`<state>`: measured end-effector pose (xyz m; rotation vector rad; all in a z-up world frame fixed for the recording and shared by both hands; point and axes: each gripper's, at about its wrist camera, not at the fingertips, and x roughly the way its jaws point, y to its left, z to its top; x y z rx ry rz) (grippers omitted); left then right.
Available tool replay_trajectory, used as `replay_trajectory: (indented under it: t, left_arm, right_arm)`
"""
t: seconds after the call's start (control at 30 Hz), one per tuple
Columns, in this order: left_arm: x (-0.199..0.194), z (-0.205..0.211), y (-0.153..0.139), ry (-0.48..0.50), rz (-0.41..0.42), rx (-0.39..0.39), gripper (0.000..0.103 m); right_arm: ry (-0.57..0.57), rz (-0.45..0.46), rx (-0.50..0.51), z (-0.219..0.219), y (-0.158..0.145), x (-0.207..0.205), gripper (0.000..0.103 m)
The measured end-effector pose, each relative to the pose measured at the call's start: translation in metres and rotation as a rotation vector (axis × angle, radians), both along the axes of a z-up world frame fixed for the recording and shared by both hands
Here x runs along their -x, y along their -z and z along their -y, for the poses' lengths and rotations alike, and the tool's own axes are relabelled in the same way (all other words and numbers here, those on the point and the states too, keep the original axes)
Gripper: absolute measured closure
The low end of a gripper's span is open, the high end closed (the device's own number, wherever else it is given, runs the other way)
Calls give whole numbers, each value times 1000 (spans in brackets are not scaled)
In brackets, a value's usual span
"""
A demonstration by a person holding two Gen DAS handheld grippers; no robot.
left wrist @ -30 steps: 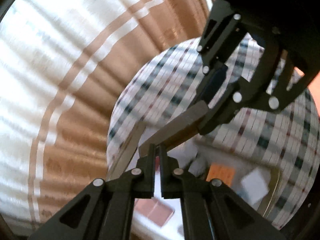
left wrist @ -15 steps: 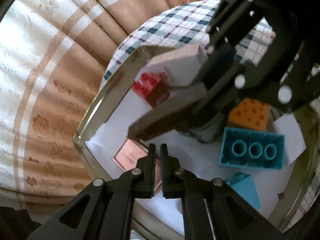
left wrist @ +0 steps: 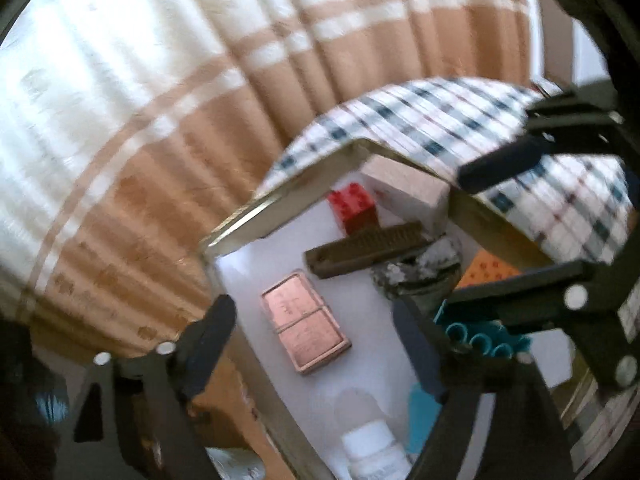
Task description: Organize rigid objects
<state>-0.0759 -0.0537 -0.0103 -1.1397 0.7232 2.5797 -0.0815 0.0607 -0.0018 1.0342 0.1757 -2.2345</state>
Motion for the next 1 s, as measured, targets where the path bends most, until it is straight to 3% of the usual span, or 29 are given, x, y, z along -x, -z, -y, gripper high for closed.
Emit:
replay_trajectory:
  t: [0.07,0.23,0.47,0.6,0.73,1.0]
  left_arm:
    - [-2,7,-5,-73,-18,-40,16]
    - [-23,19,-15,-245,-48,-184,16]
    - [-68,20,-25,-375,-134,-276,4]
    - [-84,29,-31,-438,-153,-367,3]
    - [-97,29,-32,-475,-197,-369,1]
    - [-114,21,-28,-504,-179,-377,1]
  right_arm:
    - [71,-44,9,-6,-11,-10,24]
    - [204,-103,60,-15,-28,-30,23]
    - [332,-137,141,-17,-39,-56,23]
    - [425,-135,173,-23,-40,-71,22]
    - [490,-157,164,-23,-41,-86,22]
    - [542,-161,146,-25,-39,-105,21]
